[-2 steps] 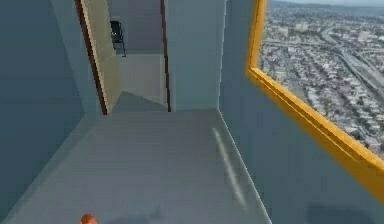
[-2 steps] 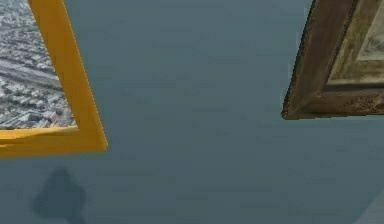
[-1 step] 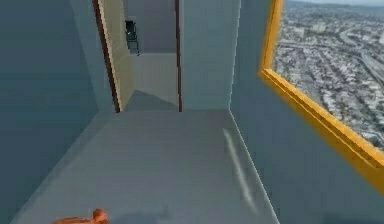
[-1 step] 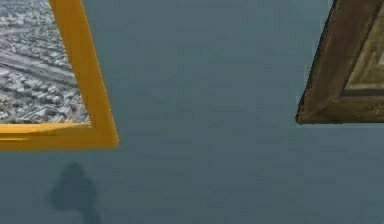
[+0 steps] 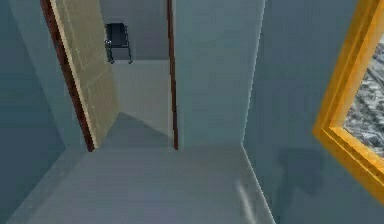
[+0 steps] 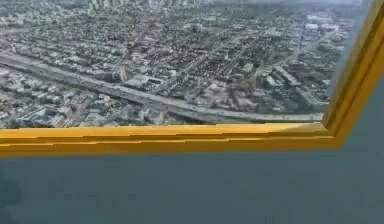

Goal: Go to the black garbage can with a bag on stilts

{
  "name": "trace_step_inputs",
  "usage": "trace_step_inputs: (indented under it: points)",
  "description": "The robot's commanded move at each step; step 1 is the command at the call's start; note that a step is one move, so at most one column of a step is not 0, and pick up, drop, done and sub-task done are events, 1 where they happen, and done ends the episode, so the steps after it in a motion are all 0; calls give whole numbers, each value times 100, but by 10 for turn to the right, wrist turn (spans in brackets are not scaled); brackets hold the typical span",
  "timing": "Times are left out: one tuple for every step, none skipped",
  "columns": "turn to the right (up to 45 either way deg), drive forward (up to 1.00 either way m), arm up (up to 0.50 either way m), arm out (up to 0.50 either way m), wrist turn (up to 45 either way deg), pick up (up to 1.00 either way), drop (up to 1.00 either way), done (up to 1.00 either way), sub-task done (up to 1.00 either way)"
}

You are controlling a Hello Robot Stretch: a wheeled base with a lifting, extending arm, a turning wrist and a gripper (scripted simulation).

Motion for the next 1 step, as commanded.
trace_step_inputs:
  points:
    - [-180, 0, 0, 0, 0, 0, 0, 0, 0]
